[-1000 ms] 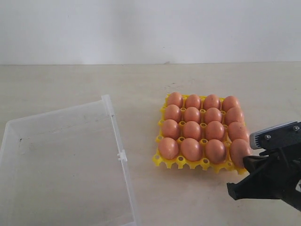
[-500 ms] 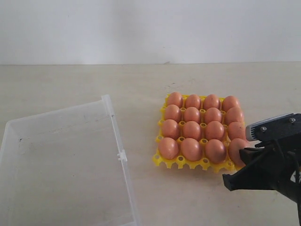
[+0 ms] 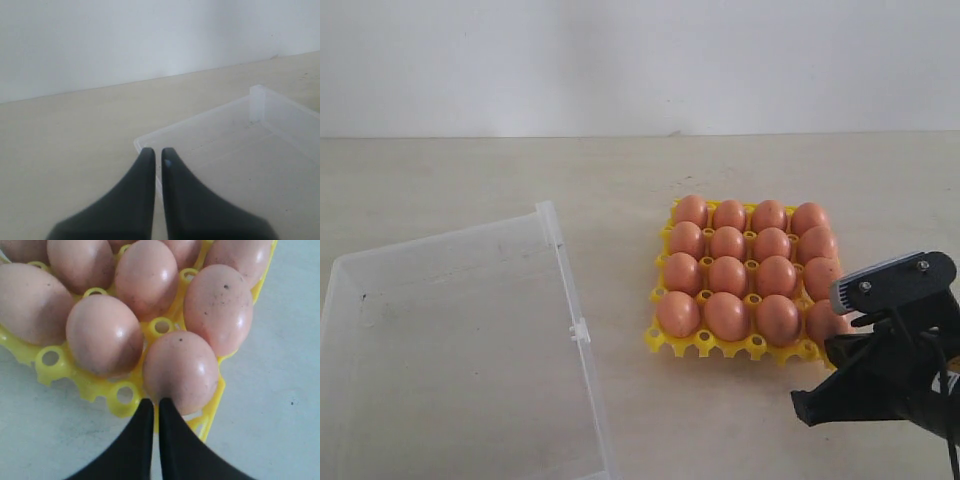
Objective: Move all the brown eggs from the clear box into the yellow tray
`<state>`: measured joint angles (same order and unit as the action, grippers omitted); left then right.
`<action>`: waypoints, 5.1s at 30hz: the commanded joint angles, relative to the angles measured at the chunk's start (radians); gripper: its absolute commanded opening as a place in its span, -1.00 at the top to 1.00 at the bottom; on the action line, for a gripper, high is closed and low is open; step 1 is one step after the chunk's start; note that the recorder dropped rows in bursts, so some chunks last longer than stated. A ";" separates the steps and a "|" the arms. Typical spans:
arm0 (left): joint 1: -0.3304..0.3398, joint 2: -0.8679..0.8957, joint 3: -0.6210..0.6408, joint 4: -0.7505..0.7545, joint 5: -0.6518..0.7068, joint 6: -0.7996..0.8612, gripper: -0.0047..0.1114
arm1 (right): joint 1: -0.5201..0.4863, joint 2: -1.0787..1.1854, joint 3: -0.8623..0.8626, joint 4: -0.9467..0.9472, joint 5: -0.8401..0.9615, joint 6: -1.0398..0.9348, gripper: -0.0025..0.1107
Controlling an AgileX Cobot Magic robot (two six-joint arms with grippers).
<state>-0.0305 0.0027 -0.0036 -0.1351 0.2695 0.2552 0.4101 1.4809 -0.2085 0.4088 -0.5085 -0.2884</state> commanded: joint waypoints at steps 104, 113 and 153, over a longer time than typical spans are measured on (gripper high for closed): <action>-0.003 -0.003 0.004 -0.007 -0.009 -0.001 0.85 | -0.436 -1.481 0.208 -0.459 0.870 0.288 0.96; -0.003 -0.003 0.004 -0.007 -0.008 -0.001 0.85 | -0.436 -1.481 0.208 -0.437 0.866 0.288 0.96; -0.023 -0.003 0.004 -0.007 -0.009 -0.001 0.85 | -0.436 -1.481 0.208 -0.438 0.864 0.288 0.96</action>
<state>-0.0482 0.0027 -0.0036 -0.1351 0.2696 0.2552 -0.0198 0.0043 0.0022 -0.0230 0.3689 0.0000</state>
